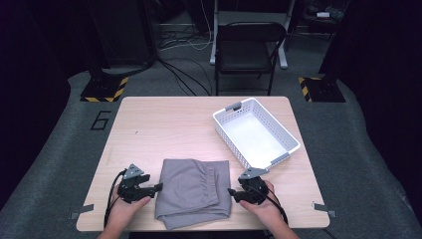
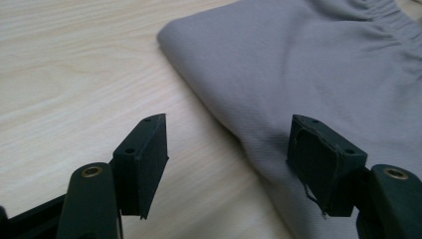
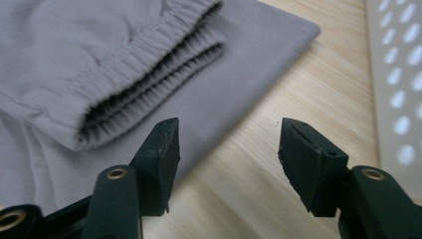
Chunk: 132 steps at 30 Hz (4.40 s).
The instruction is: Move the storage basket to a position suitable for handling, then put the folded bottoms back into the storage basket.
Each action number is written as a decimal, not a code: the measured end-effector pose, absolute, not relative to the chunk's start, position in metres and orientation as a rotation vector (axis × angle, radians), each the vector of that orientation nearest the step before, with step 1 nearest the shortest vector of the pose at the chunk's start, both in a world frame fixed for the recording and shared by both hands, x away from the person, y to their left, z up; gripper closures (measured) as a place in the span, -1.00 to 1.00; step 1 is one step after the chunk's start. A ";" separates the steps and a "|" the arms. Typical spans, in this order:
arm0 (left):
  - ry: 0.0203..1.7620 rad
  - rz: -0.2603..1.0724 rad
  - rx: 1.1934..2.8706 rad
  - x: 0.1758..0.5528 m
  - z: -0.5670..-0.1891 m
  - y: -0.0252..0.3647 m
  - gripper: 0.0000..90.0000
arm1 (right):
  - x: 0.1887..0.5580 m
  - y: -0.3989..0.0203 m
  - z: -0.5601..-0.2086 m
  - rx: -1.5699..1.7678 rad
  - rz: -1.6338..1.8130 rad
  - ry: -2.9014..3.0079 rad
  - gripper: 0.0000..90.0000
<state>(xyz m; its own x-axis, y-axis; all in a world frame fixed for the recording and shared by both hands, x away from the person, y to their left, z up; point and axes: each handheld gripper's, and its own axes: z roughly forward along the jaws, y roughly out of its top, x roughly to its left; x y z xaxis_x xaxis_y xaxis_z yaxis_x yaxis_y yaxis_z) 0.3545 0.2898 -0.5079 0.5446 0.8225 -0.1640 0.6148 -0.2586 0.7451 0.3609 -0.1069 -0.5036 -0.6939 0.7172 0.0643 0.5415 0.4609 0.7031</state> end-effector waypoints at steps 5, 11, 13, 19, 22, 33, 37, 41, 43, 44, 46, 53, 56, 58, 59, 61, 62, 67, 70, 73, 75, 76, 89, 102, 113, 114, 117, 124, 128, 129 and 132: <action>1.130 0.293 2.016 0.353 -0.511 0.279 -0.27 | 0.361 -0.094 -0.507 1.069 1.030 2.503 -0.14; 1.107 0.286 2.061 0.353 -0.515 0.271 -0.20 | 0.360 -0.086 -0.513 1.033 0.975 2.538 0.02; 1.109 0.259 2.060 0.353 -0.516 0.270 -0.11 | 0.360 -0.086 -0.513 1.020 0.986 2.566 0.19; 1.101 0.232 2.050 0.354 -0.519 0.269 0.09 | 0.357 -0.084 -0.512 1.036 1.027 2.607 0.69; 1.112 0.212 2.053 0.354 -0.518 0.268 0.13 | 0.356 -0.084 -0.511 1.012 1.019 2.618 0.85; 1.076 0.208 2.078 0.352 -0.517 0.257 0.12 | 0.352 -0.096 -0.508 1.082 1.005 2.617 0.89; 1.073 0.229 2.067 0.352 -0.515 0.259 0.04 | 0.350 -0.099 -0.503 1.119 0.996 2.575 0.50; 1.081 0.248 2.073 0.350 -0.510 0.263 -0.02 | 0.352 -0.107 -0.492 1.150 1.019 2.514 0.29; 1.074 0.253 2.075 0.350 -0.509 0.266 -0.04 | 0.354 -0.111 -0.484 1.164 1.032 2.492 0.24; 1.093 0.242 2.058 0.350 -0.509 0.266 -0.04 | 0.356 -0.112 -0.479 1.161 1.015 2.486 0.23; 1.100 0.238 2.054 0.350 -0.509 0.268 -0.06 | 0.360 -0.116 -0.471 1.158 1.029 2.459 0.21; 1.122 0.236 2.024 0.352 -0.511 0.272 -0.06 | 0.380 -0.122 -0.440 1.092 1.070 2.412 0.21; 1.122 0.233 2.035 0.352 -0.511 0.274 -0.06 | 0.393 -0.120 -0.431 1.047 1.035 2.402 0.26; 1.128 0.230 2.026 0.352 -0.511 0.274 -0.06 | 0.404 -0.120 -0.428 1.043 1.025 2.397 0.32; 1.129 0.225 2.025 0.353 -0.511 0.274 -0.07 | 0.410 -0.119 -0.428 1.054 1.020 2.382 0.34; 1.132 0.222 2.015 0.353 -0.512 0.275 -0.07 | 0.427 -0.120 -0.429 1.094 0.990 2.370 0.39; 1.139 0.218 2.009 0.353 -0.512 0.275 -0.07 | 0.427 -0.120 -0.429 1.094 0.990 2.370 0.39; 1.162 0.188 1.991 0.354 -0.513 0.279 -0.08 | 0.455 -0.121 -0.435 1.079 0.985 2.387 0.49; 1.169 0.194 1.978 0.354 -0.514 0.279 -0.08 | 0.461 -0.120 -0.437 1.104 0.995 2.382 0.51; 1.170 0.175 1.986 0.355 -0.514 0.281 -0.08 | 0.469 -0.118 -0.440 1.113 0.962 2.428 0.58; 1.179 0.172 1.972 0.354 -0.514 0.280 -0.08 | 0.473 -0.116 -0.442 1.100 0.958 2.446 0.70; 1.179 0.172 1.972 0.355 -0.514 0.281 -0.08 | 0.474 -0.115 -0.442 1.105 0.952 2.462 0.74; 1.191 0.165 1.960 0.356 -0.516 0.282 -0.09 | 0.489 -0.108 -0.440 1.091 0.955 2.524 0.84; 1.204 0.147 1.953 0.356 -0.517 0.283 -0.10 | 0.484 -0.067 -0.438 0.822 0.961 2.667 0.87; 1.210 0.148 1.947 0.356 -0.517 0.285 -0.11 | 0.464 -0.083 -0.417 0.879 1.027 2.543 0.27; 1.210 0.153 1.946 0.356 -0.517 0.285 -0.11 | 0.464 -0.083 -0.417 0.879 1.027 2.543 0.27; 1.217 0.171 1.936 0.355 -0.517 0.284 -0.11 | 0.458 -0.093 -0.410 0.963 1.016 2.489 0.12; 1.220 0.164 1.938 0.355 -0.517 0.287 -0.11 | 0.450 -0.122 -0.403 1.123 0.852 2.315 -0.08; 1.222 0.160 1.942 0.355 -0.517 0.286 -0.11 | 0.452 -0.140 -0.408 1.230 0.834 2.272 -0.17; 1.222 0.168 1.934 0.356 -0.518 0.285 -0.11 | 0.452 -0.142 -0.411 1.253 0.833 2.265 -0.17; 1.217 0.155 1.948 0.356 -0.517 0.285 -0.11 | 0.452 -0.146 -0.415 1.282 0.815 2.262 -0.18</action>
